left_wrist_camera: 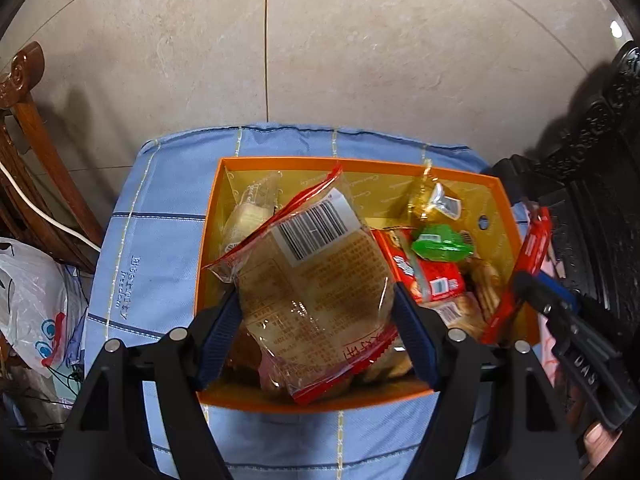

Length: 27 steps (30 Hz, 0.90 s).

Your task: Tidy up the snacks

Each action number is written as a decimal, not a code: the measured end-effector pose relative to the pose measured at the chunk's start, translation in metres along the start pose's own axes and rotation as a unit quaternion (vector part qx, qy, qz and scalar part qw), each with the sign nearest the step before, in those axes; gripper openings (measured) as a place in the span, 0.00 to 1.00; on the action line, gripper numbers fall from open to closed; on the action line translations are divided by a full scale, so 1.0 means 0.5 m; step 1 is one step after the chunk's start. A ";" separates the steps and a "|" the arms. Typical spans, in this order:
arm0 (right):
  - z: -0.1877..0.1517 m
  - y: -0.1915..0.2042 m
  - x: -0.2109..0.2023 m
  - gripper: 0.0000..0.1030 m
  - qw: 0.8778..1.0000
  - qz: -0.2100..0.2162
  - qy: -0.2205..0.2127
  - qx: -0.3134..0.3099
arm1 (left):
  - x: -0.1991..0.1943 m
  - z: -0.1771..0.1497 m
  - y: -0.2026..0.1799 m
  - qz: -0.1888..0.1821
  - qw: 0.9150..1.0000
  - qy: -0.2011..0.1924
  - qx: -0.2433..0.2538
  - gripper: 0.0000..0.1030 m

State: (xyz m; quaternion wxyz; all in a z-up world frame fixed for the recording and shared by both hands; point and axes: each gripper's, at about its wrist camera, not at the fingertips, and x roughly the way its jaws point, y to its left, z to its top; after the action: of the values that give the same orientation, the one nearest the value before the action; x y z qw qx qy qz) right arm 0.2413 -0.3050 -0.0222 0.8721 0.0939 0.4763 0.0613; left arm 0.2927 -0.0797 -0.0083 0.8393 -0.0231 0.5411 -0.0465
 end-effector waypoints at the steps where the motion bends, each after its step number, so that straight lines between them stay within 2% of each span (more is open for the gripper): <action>1: 0.003 -0.003 0.005 0.29 1.000 -0.003 -0.004 0.005 | 0.007 0.002 0.001 0.008 1.000 0.004 -0.002 0.80; 2: 0.007 -0.009 0.012 0.34 1.000 -0.008 -0.005 0.010 | 0.013 0.004 0.001 0.025 1.000 0.009 -0.003 0.94; 3: 0.011 -0.015 0.015 0.43 1.000 -0.020 -0.008 0.016 | 0.015 0.005 0.001 0.040 0.999 0.008 -0.001 0.96; 5: 0.010 -0.027 0.006 0.47 0.999 -0.034 -0.027 0.028 | 0.016 0.003 0.002 0.064 0.998 0.007 0.003 0.96; 11: -0.013 -0.020 -0.009 0.48 1.000 -0.002 -0.023 0.015 | 0.012 -0.007 0.011 0.069 0.998 0.014 -0.005 0.96; 18: -0.070 -0.009 -0.047 0.55 1.000 0.004 -0.012 0.016 | -0.035 -0.052 -0.003 0.075 0.997 0.001 0.007 0.96; 27: -0.135 0.007 -0.128 0.59 1.000 -0.001 -0.018 0.009 | -0.124 -0.139 -0.019 0.055 0.998 -0.008 0.005 0.96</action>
State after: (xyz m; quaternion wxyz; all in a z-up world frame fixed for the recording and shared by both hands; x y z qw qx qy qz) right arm 0.1499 -0.3072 -0.0047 0.8799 0.1022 0.4609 0.0543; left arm 0.2033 -0.0819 0.0200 0.8452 0.0111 0.5343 -0.0026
